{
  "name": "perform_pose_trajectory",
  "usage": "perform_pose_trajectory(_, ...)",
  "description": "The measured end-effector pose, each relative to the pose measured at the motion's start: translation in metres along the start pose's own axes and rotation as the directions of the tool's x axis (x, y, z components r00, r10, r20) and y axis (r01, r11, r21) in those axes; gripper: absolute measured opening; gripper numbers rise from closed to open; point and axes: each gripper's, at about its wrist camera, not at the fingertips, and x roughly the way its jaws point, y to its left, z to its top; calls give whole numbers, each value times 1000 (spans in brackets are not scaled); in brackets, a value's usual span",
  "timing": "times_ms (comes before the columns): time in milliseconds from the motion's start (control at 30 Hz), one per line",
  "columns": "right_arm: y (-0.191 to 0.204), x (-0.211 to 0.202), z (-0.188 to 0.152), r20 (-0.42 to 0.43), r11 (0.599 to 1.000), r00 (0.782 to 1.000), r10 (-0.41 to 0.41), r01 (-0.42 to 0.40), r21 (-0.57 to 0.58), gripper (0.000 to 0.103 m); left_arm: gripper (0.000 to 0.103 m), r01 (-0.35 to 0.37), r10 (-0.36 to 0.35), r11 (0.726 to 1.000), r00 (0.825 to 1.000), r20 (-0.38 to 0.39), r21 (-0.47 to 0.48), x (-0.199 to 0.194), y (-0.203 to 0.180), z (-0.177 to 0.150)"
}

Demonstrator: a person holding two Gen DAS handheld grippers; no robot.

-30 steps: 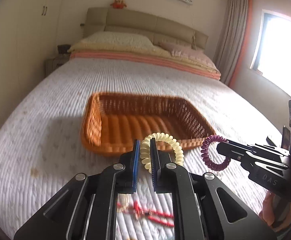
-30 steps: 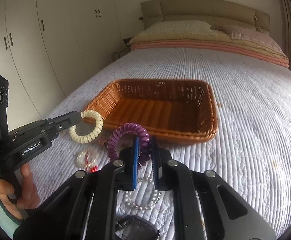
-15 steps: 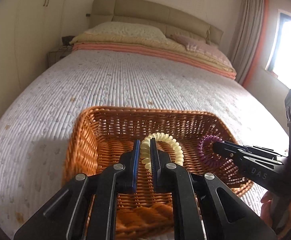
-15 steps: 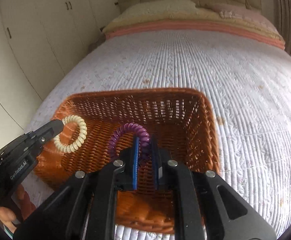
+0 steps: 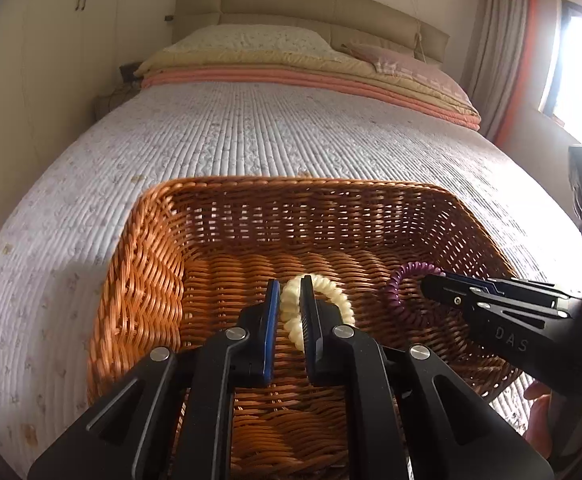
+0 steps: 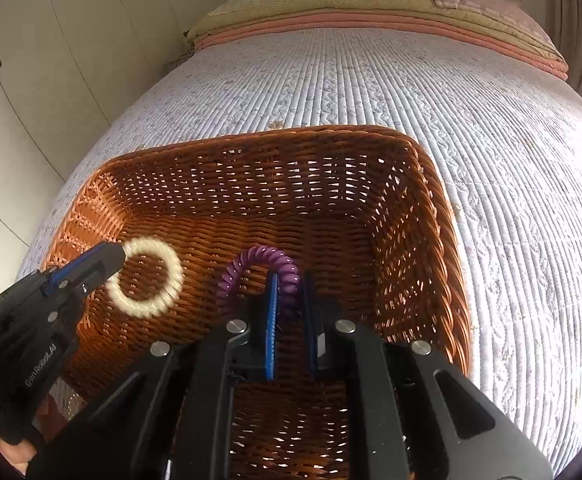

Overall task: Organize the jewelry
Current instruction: 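Carry both hair ties over the wicker basket and open both tools, then grasp the clear crystal ornament with the right tool while the left tool grasps a clear bead bracelet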

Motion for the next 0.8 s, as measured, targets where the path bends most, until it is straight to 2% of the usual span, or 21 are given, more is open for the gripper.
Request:
perform_pose_trajectory(67, -2, -3, 1, -3, 1000, 1000, 17, -17, 20, 11, 34, -16, 16, 1000, 1000, 15, 23, -10, -6, -1)
perform_pose_trajectory(100, -5, -8, 1, 4, 999, 1000, 27, -27, 29, 14, 37, -17, 16, 999, 999, 36, 28, -19, -8, -2)
perform_pose_trajectory(167, -10, -23, 0, 34, 999, 999, 36, -37, 40, 23, 37, 4, -6, 999, 997, 71, 32, -38, -9, -3)
perform_pose_trajectory(233, -11, -44, -4, 74, 998, 996, 47, -50, 39, 39, 40, 24, -27, 999, 994, 109, 25, -63, -8, -4)
perform_pose_trajectory(300, -13, -70, -8, 123, 997, 991, 60, -64, 35, 45, 44, 32, -34, 999, 989, 147, 19, -87, -6, -5)
perform_pose_trajectory(433, -15, -123, -21, 220, 996, 971, 90, -92, -3, 45, 47, 46, -49, 999, 969, 240, 17, -146, -1, -16)
perform_pose_trajectory(533, -22, -152, -44, 277, 997, 957, 79, -76, -21, 45, 48, 60, -60, 998, 958, 281, 10, -179, 5, -30)
perform_pose_trajectory(700, -38, -159, -84, 280, 997, 956, 81, -81, -11, 45, 48, 72, -65, 997, 953, 294, -11, -205, 16, -57)
perform_pose_trajectory(800, -49, -149, -104, 254, 996, 964, 79, -84, 7, 45, 48, 89, -74, 995, 961, 265, -46, -203, 28, -76)
